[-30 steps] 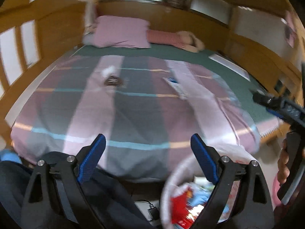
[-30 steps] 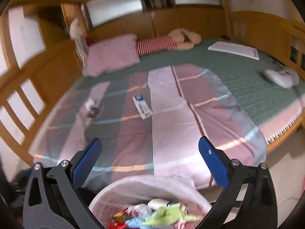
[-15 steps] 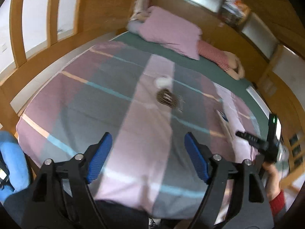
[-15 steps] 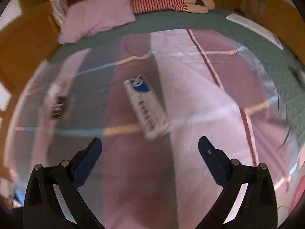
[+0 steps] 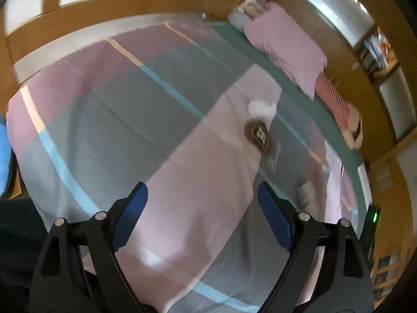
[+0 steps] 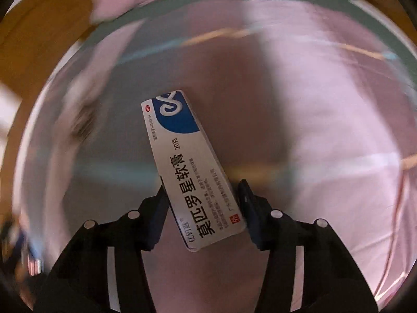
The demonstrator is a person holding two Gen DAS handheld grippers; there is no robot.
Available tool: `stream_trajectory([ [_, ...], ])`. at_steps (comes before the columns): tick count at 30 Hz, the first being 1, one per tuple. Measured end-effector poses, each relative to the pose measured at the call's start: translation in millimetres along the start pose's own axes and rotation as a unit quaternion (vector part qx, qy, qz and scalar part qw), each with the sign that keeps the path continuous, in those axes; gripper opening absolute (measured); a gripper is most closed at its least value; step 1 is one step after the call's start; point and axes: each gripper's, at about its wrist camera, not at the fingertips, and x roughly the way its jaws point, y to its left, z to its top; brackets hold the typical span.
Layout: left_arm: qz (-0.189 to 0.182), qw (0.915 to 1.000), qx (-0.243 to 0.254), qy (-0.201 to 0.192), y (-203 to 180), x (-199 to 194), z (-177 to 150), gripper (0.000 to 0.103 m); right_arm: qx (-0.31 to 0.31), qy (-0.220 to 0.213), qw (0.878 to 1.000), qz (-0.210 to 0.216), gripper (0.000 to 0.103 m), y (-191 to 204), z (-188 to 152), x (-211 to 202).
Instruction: Collect trash
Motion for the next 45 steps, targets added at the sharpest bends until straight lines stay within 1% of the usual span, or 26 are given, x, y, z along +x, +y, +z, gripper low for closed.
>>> stream_trajectory([
  [1, -0.003, 0.9999, -0.012, -0.002, 2.9, -1.5, 0.0, 0.089, -0.03, 0.019, 0.999, 0.021, 0.056, 14.6, -6.0, -0.1],
  [2, -0.007, 0.9996, -0.028, -0.002, 7.3, -1.9, 0.0, 0.089, -0.06, 0.031, 0.997, 0.036, 0.069, 30.0, -10.4, -3.2],
  [3, -0.009, 0.9992, -0.038, 0.001, 9.6, -0.9, 0.4, 0.09, -0.076, 0.027, 0.996, 0.039, 0.077, 40.1, -10.2, -8.6],
  [4, -0.011, 0.9988, -0.048, 0.005, 12.0, 0.4, -0.5, 0.09, -0.089, 0.004, 0.995, 0.048, 0.087, 50.7, -4.5, -18.8],
  [6, -0.013, 0.9983, -0.056, 0.012, 14.4, 2.0, -1.3, 0.09, -0.089, -0.034, 0.994, 0.049, 0.087, 59.8, 14.7, -27.3],
  [8, -0.015, 0.9979, -0.062, 0.01, 14.8, 3.4, -0.8, 0.09, -0.077, -0.067, 0.995, 0.022, 0.087, 71.3, 46.5, -24.4],
  [9, -0.015, 0.9974, -0.07, 0.004, 17.9, 1.5, -0.7, 0.092, -0.069, -0.074, 0.995, 0.02, 0.087, 77.0, 62.6, -18.1],
  [11, -0.012, 0.9952, -0.096, -0.011, 24.4, -1.8, -0.1, 0.094, -0.048, -0.085, 0.995, 0.023, 0.087, 93.0, 99.6, 1.5],
  [12, -0.009, 0.9934, -0.113, -0.018, 29.3, -3.2, 0.2, 0.095, -0.044, -0.09, 0.995, 0.015, 0.087, 104.2, 117.0, 13.6],
  [15, -0.008, 0.9916, -0.128, -0.017, 34.9, -1.9, 1.6, 0.095, -0.057, -0.094, 0.993, -0.031, 0.087, 140.9, 157.0, 49.0],
  [18, -0.009, 0.992, -0.126, -0.009, 35.7, 1.3, 3.5, 0.095, -0.074, -0.082, 0.99, -0.091, 0.087, 169.4, 180.1, 89.5],
  [19, -0.009, 0.9918, -0.127, -0.009, 38.0, 0.9, 5.0, 0.095, -0.074, -0.08, 0.989, -0.096, 0.082, 171.8, 182.2, 96.7],
  [20, -0.009, 0.9914, -0.13, -0.009, 39.6, 1.1, 5.7, 0.096, -0.077, -0.076, 0.989, -0.098, 0.061, 174.8, 184.8, 105.7],
  [22, -0.008, 0.9908, -0.135, -0.007, 40.9, 2.2, 5.9, 0.096, -0.078, -0.07, 0.991, -0.089, 0.029, 174.6, 183.9, 111.3],
  [23, -0.006, 0.9911, -0.133, -0.007, 39.9, 2.8, 5.7, 0.096, -0.076, -0.072, 0.992, -0.075, 0.023, 172.2, 180.7, 108.2],
  [25, 0.009, 0.9937, -0.11, -0.015, 32.3, 1.2, 5.0, 0.096, -0.084, -0.081, 0.991, -0.067, 0.021, 165.0, 169.3, 91.4],
  [27, 0.021, 0.9976, -0.062, -0.023, 16.7, 0.1, 3.3, 0.096, -0.089, -0.096, 0.99, -0.06, 0.021, 155.8, 157.1, 69.3],
  [30, 0.022, 0.9996, 0.016, 0.005, -6.3, 9.4, -2.2, 0.096, -0.09, -0.109, 0.988, -0.061, 0.021, 135.5, 128.3, 31.2],
  [32, 0.012, 0.9981, 0.054, 0.027, -19.9, 16.2, -8.5, 0.095, -0.078, -0.1, 0.99, -0.064, 0.021, 109.8, 106.2, 9.6],
  [34, -0.001, 0.9953, 0.09, 0.037, -33.5, 19.0, -15.8, 0.095, -0.059, -0.096, 0.991, -0.078, 0.021, 83.4, 82.3, -10.1],
  [36, -0.021, 0.9907, 0.126, 0.045, -51.5, 23.4, -22.6, 0.087, -0.031, -0.109, 0.991, -0.076, 0.021, 52.8, 47.4, -41.9],
  [37, -0.032, 0.987, 0.147, 0.058, -65.2, 29.4, -26.1, 0.085, -0.018, -0.121, 0.99, -0.069, 0.021, 35.4, 26.4, -60.9],
  [39, -0.044, 0.9765, 0.185, 0.101, -94.2, 48.8, -37.4, 0.085, 0.001, -0.135, 0.989, -0.067, 0.021, 14.7, -0.6, -80.9],
  [41, -0.042, 0.9684, 0.201, 0.141, -111.8, 67.9, -48.3, 0.085, 0.026, -0.146, 0.987, -0.062, 0.021, -6.4, -35.0, -101.0],
  [43, -0.034, 0.9615, 0.208, 0.177, -128.0, 91.3, -64.3, 0.089, 0.05, -0.152, 0.985, -0.058, 0.021, -23.4, -64.3, -115.5],
  [45, -0.021, 0.9537, 0.224, 0.2, -140.1, 107.6, -78.5, 0.098, 0.072, -0.173, 0.981, -0.051, 0.021, -34.1, -95.7, -131.1],
])
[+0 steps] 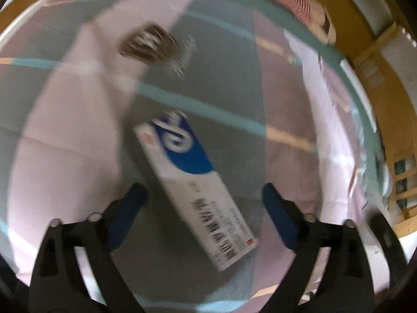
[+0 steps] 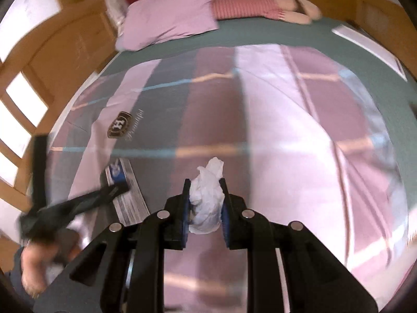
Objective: Collect trash
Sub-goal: 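Grasp the ointment box with the left gripper while the right lifts the tissue, then carry the ointment box and tissue over the wastebasket and open both grippers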
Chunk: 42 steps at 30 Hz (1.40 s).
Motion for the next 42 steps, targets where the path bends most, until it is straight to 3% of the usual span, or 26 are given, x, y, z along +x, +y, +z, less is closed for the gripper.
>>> stream_trajectory([
  [2, 0.04, 0.9985, 0.038, 0.0, -12.9, 14.1, -1.7, 0.099, 0.01, -0.022, 1.0, 0.006, 0.021, -10.2, -20.8, -23.3],
  [5, 0.094, 0.9886, 0.116, -0.017, -30.0, 23.1, -8.8, 0.096, 0.007, -0.033, 0.999, -0.009, 0.021, -13.3, -47.1, -43.3],
  [7, 0.106, 0.9826, 0.148, -0.034, -35.3, 22.4, -14.4, 0.083, -0.003, -0.033, 0.999, -0.019, 0.021, -11.9, -59.3, -51.4],
  [9, 0.097, 0.9795, 0.17, -0.05, -39.5, 16.4, -18.7, 0.054, -0.019, -0.037, 0.999, -0.027, 0.021, -6.3, -68.9, -57.3],
  [11, 0.098, 0.9754, 0.188, -0.061, -42.4, 9.7, -26.8, 0.049, -0.026, -0.042, 0.998, -0.031, 0.021, -2.4, -74.5, -61.8],
  [14, 0.082, 0.9721, 0.202, -0.087, -43.2, -8.9, -39.5, 0.048, -0.023, -0.053, 0.998, -0.026, 0.021, -1.4, -80.8, -73.8],
  [17, 0.074, 0.9591, 0.225, -0.156, -50.7, -46.9, -58.0, 0.048, -0.022, -0.069, 0.997, -0.021, 0.021, -0.6, -85.5, -91.8],
  [21, 0.037, 0.9538, 0.204, -0.217, -57.9, -111.9, -92.5, 0.048, -0.03, -0.089, 0.995, -0.022, 0.021, -0.1, -90.1, -118.4],
  [23, 0.022, 0.9466, 0.209, -0.245, -62.1, -147.1, -116.4, 0.048, -0.038, -0.1, 0.994, -0.022, 0.021, 3.1, -92.6, -134.9],
  [28, 0.013, 0.916, 0.237, -0.323, -77.7, -230.8, -167.9, 0.048, -0.058, -0.128, 0.99, -0.014, 0.021, 12.7, -102.5, -180.0],
  [30, 0.005, 0.9102, 0.238, -0.339, -79.7, -255.4, -185.9, 0.048, -0.058, -0.136, 0.989, 0.002, 0.021, 13.5, -106.5, -198.5],
  [36, -0.012, 0.906, 0.25, -0.342, -83.5, -285.4, -224.6, 0.048, -0.071, -0.142, 0.986, 0.041, 0.021, 17.6, -118.0, -236.8],
  [42, -0.01, 0.9082, 0.264, -0.325, -82.8, -286.4, -248.2, 0.048, -0.081, -0.104, 0.99, 0.058, 0.021, 18.7, -131.6, -236.6],
])
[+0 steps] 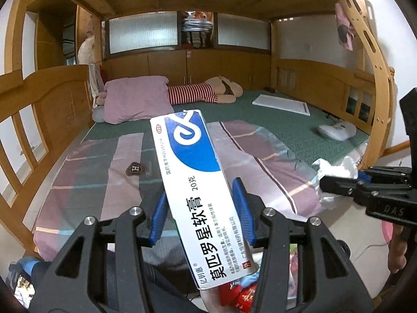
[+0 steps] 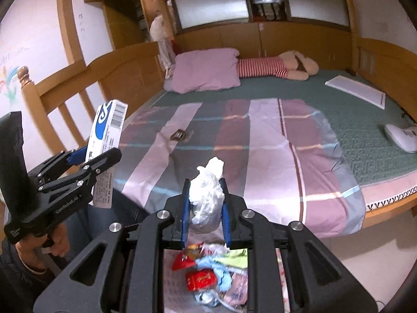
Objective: Collect trash
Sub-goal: 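Carry the ointment box and tissue over the wastebasket and open both grippers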
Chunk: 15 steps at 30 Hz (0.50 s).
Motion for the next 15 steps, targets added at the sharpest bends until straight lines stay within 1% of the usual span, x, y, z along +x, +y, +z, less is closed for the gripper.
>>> stream_trajectory([
  [3, -0.01, 0.9999, 0.002, 0.013, -5.0, 0.8, -5.7, 0.048, 0.02, 0.052, 0.998, 0.006, 0.023, -4.6, -13.6, 18.8],
  [4, -0.015, 0.9997, 0.004, 0.017, -8.2, -3.8, -9.3, 0.048, 0.028, 0.064, 0.998, 0.003, 0.029, -6.8, -17.2, 23.3],
  [5, -0.02, 0.9996, 0.005, 0.022, -9.4, -2.4, -11.2, 0.048, 0.034, 0.069, 0.997, 0.0, 0.041, -7.4, -20.0, 24.1],
  [6, -0.026, 0.9993, 0.005, 0.027, -10.2, -0.1, -13.5, 0.048, 0.041, 0.069, 0.997, -0.003, 0.047, -9.6, -20.9, 23.7],
  [7, -0.033, 0.9988, 0.006, 0.034, -12.3, 2.5, -15.9, 0.048, 0.048, 0.064, 0.997, -0.004, 0.056, -12.1, -20.1, 21.8],
  [10, -0.058, 0.9965, 0.008, 0.06, -18.3, 12.8, -21.8, 0.048, 0.058, 0.033, 0.998, -0.015, 0.063, -18.6, -16.9, 6.7],
  [11, -0.07, 0.995, 0.008, 0.071, -21.0, 16.6, -24.7, 0.048, 0.058, 0.014, 0.998, -0.032, 0.069, -20.2, -14.8, -3.0],
  [13, -0.089, 0.9922, 0.007, 0.086, -25.2, 23.4, -28.5, 0.048, 0.058, -0.011, 0.997, -0.057, 0.074, -22.6, -13.6, -13.5],
  [15, -0.102, 0.9897, 0.012, 0.1, -31.5, 28.7, -32.6, 0.049, 0.058, -0.04, 0.995, -0.077, 0.077, -24.2, -11.9, -27.6],
])
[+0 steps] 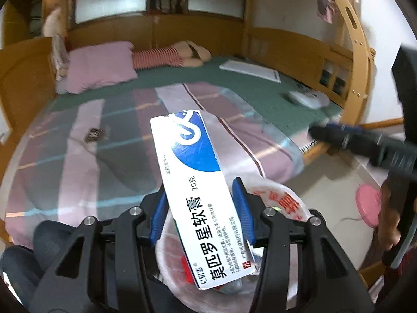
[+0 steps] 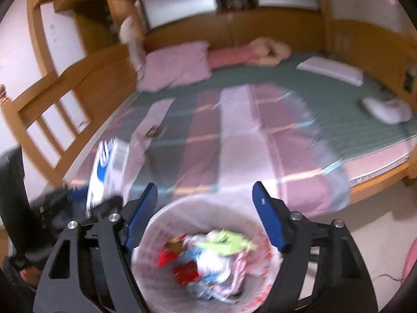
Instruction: Collect trash
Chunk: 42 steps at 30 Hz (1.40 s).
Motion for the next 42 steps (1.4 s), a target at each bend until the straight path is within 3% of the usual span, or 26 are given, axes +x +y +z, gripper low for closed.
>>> stream_trajectory([
  [3, -0.015, 0.9997, 0.014, 0.01, -8.2, 4.5, -3.7, 0.053, 0.013, -0.031, 0.999, -0.003, 0.084, -7.3, 4.9, -13.0],
  [5, -0.013, 0.9996, 0.025, 0.005, -13.9, 4.1, -4.9, 0.071, 0.024, -0.046, 0.999, 0.003, 0.087, -12.7, 8.8, -18.7],
  [6, -0.012, 0.9995, 0.028, 0.002, -15.7, 3.4, -5.2, 0.075, 0.028, -0.05, 0.998, 0.005, 0.088, -14.3, 9.9, -20.1],
  [12, 0.004, 0.9995, 0.025, -0.02, -13.3, -6.1, -4.0, 0.088, 0.042, -0.077, 0.996, -0.003, 0.096, -14.6, 13.2, -27.3],
  [14, 0.023, 0.999, 0.022, -0.032, -10.6, -11.4, -1.6, 0.092, 0.041, -0.088, 0.995, -0.011, 0.098, -12.0, 14.3, -30.6],
  [18, 0.114, 0.9902, 0.011, -0.08, -3.9, -35.0, 7.0, 0.098, 0.024, -0.103, 0.994, -0.034, 0.099, -1.1, 14.4, -35.0],
  [21, 0.167, 0.9792, -0.008, -0.114, 3.1, -57.2, 13.2, 0.099, 0.002, -0.105, 0.993, -0.047, 0.099, 11.9, 11.8, -34.4],
  [25, 0.195, 0.9709, -0.033, -0.135, 12.7, -78.7, 20.4, 0.099, -0.03, -0.1, 0.993, -0.052, 0.099, 28.4, 7.6, -28.8],
  [32, 0.203, 0.9666, -0.065, -0.142, 23.2, -92.4, 24.5, 0.099, -0.061, -0.096, 0.992, -0.056, 0.099, 45.4, 3.8, -23.5],
  [42, 0.202, 0.9664, -0.067, -0.144, 21.2, -95.8, 23.9, 0.099, -0.063, -0.089, 0.993, -0.051, 0.099, 48.2, 2.2, -20.3],
])
